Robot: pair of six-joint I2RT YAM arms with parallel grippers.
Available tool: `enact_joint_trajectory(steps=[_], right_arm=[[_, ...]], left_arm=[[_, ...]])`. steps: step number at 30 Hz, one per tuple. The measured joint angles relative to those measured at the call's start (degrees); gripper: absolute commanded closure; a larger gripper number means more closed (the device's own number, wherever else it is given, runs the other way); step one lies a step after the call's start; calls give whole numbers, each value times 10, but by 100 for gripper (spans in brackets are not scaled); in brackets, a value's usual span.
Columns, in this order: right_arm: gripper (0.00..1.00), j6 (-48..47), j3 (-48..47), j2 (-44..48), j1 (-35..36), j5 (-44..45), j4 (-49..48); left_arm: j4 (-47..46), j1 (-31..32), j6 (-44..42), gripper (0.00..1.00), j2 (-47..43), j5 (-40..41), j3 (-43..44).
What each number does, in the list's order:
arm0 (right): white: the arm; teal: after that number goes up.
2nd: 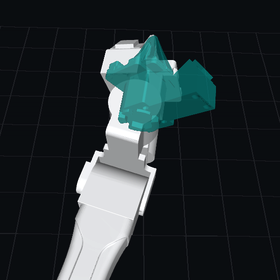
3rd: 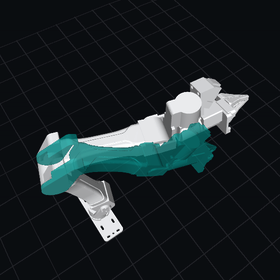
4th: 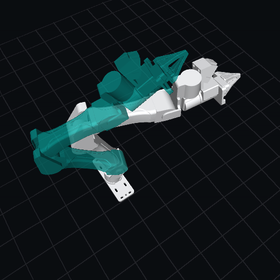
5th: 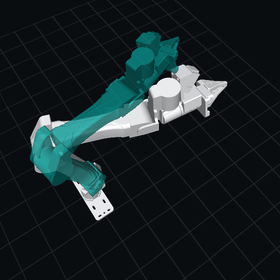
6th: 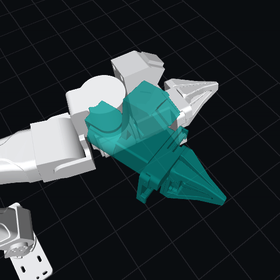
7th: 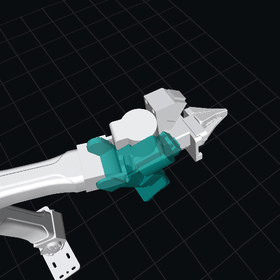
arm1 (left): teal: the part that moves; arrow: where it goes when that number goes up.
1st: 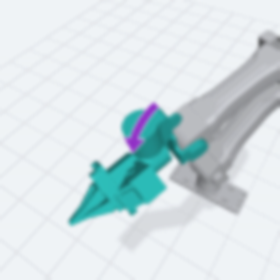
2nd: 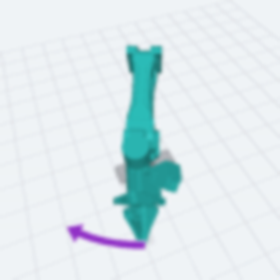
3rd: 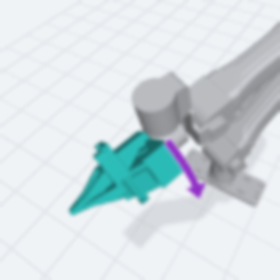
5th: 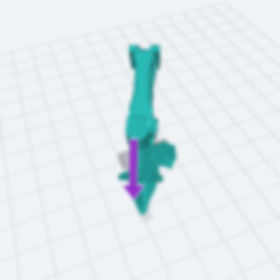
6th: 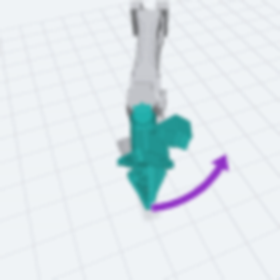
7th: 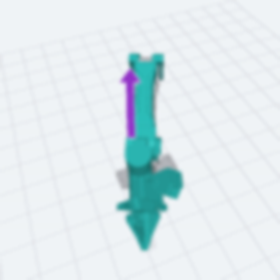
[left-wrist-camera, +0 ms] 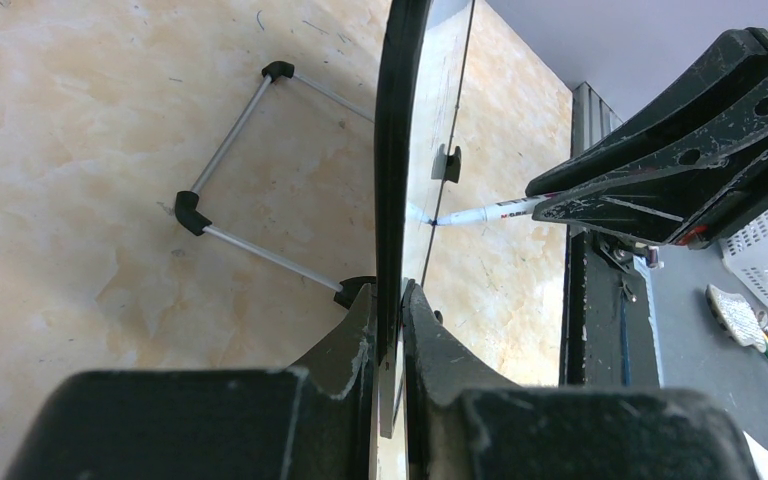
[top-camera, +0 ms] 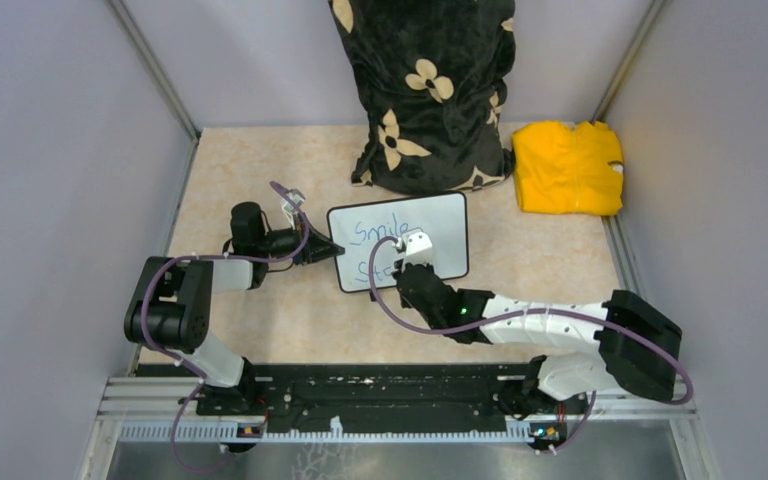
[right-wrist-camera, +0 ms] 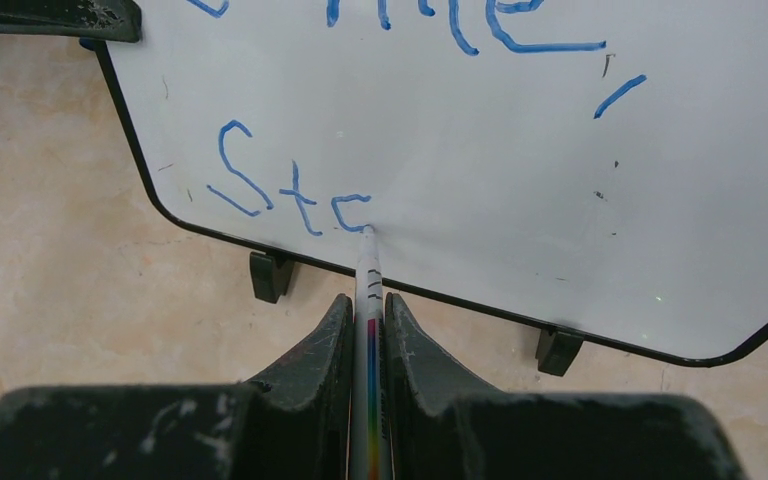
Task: Write a sentence on the whiteboard
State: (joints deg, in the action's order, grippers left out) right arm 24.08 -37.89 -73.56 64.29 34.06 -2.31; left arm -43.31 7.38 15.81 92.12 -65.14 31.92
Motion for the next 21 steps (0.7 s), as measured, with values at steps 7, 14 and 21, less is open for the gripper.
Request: enact_joint_trajectory(steps=[7,14,21], right_arm=[[100,-6,0,1,-1,3,1],[100,-16,-8,1,-3,3,3],[100,-24,-13,2,-7,5,2]], left_arm=[[0,0,0,100,0,0,0],[0,0,0,100,0,0,0],[2,3,0,100,0,1,1]])
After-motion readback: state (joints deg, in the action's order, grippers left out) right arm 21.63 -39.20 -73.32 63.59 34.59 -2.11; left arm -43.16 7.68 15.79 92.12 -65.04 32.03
